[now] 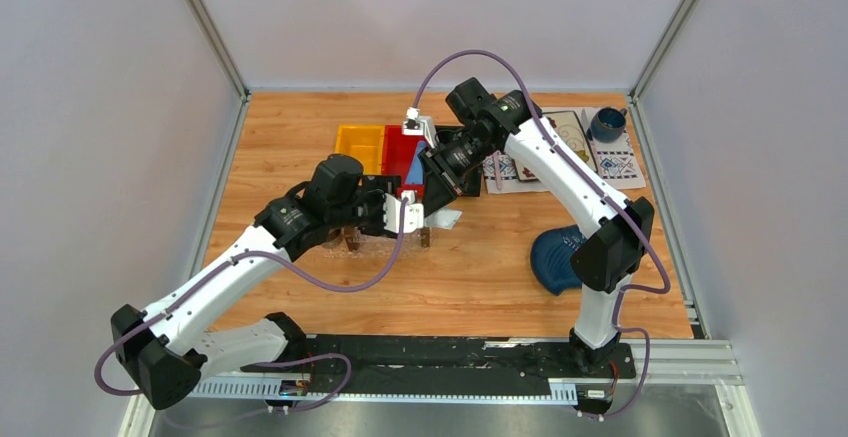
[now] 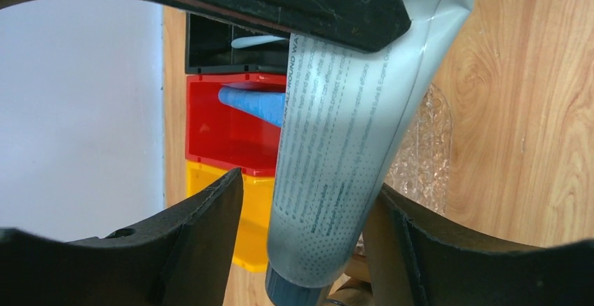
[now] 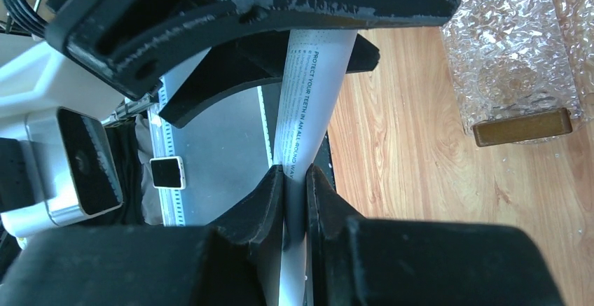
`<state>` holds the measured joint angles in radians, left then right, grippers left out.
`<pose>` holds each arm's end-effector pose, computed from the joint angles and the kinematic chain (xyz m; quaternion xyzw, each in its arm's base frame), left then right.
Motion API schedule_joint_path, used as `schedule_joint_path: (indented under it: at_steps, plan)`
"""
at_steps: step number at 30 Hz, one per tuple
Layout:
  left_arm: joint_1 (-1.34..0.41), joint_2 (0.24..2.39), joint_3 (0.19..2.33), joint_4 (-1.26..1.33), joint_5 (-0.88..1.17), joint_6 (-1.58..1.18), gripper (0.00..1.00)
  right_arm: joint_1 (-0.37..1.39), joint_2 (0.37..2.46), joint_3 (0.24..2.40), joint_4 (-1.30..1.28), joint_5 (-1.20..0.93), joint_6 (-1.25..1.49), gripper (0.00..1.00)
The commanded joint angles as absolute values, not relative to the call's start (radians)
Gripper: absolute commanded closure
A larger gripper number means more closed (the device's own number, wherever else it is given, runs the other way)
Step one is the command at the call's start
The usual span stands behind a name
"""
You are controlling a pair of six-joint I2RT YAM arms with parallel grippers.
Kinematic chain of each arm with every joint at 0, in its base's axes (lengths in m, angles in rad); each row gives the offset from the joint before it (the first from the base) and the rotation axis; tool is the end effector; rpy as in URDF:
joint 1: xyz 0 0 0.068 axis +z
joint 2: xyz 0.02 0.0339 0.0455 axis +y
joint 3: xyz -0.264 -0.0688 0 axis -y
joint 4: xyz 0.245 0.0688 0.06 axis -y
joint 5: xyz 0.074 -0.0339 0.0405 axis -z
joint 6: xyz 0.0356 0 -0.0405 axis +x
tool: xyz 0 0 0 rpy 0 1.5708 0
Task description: Prepare toiletry sets of a toothbrush and toothpaste on the tray
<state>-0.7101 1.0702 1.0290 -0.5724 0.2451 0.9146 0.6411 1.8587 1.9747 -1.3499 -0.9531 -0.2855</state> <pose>0.1682 -0.1560 0.3325 0.6782 0.5651 -0.0613 0.4658 0.2733 0.2401 0.3653 -0.4603 0.7493 0.4714 0.0666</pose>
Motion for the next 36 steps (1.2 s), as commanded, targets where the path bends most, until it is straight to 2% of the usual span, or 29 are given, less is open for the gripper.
schedule_joint_path:
  at_steps: [1,2,7,8,11,13,14,16,17,24,31,32,36]
  plan:
    - [-0.718,1.075,1.008,-0.502,0.250,0.897,0.34,0.649,1.832,2.006,-1.381,-1.006,-0.308,1.00]
    - [-0.718,1.069,1.002,-0.496,0.250,0.893,0.37,0.649,1.832,2.006,-1.382,-1.006,-0.310,1.00]
    - [-0.718,1.048,0.957,-0.457,0.248,0.870,0.70,0.647,1.822,2.003,-1.376,-0.983,-0.307,0.98]
    - [-0.718,1.039,0.951,-0.454,0.252,0.856,0.83,0.647,1.816,2.002,-1.374,-0.977,-0.305,0.98]
    - [-0.718,1.026,0.934,-0.445,0.255,0.838,1.00,0.647,1.802,1.997,-1.367,-0.950,-0.298,0.90]
    - [-0.718,1.022,0.925,-0.443,0.250,0.836,1.00,0.647,1.798,2.000,-1.364,-0.927,-0.295,0.78]
    - [-0.719,1.013,0.919,-0.443,0.247,0.831,1.00,0.647,1.789,2.005,-1.362,-0.916,-0.293,0.65]
    - [-0.718,1.002,0.899,-0.437,0.238,0.827,1.00,0.646,1.779,2.013,-1.356,-0.881,-0.287,0.51]
    - [-0.716,0.991,0.894,-0.436,0.236,0.819,1.00,0.643,1.773,2.022,-1.355,-0.867,-0.285,0.41]
    - [-0.697,0.950,0.881,-0.463,0.285,0.743,1.00,0.575,1.743,2.094,-1.348,-0.822,-0.272,0.32]
    - [-0.556,0.953,0.960,-0.514,0.559,0.603,1.00,0.514,1.634,2.050,-1.304,-0.776,-0.334,0.25]
    - [-0.542,0.963,0.972,-0.532,0.593,0.577,1.00,0.514,1.593,2.036,-1.293,-0.770,-0.350,0.17]
    - [-0.497,1.008,1.032,-0.595,0.745,0.523,1.00,0.514,1.507,1.987,-1.249,-0.727,-0.425,0.09]
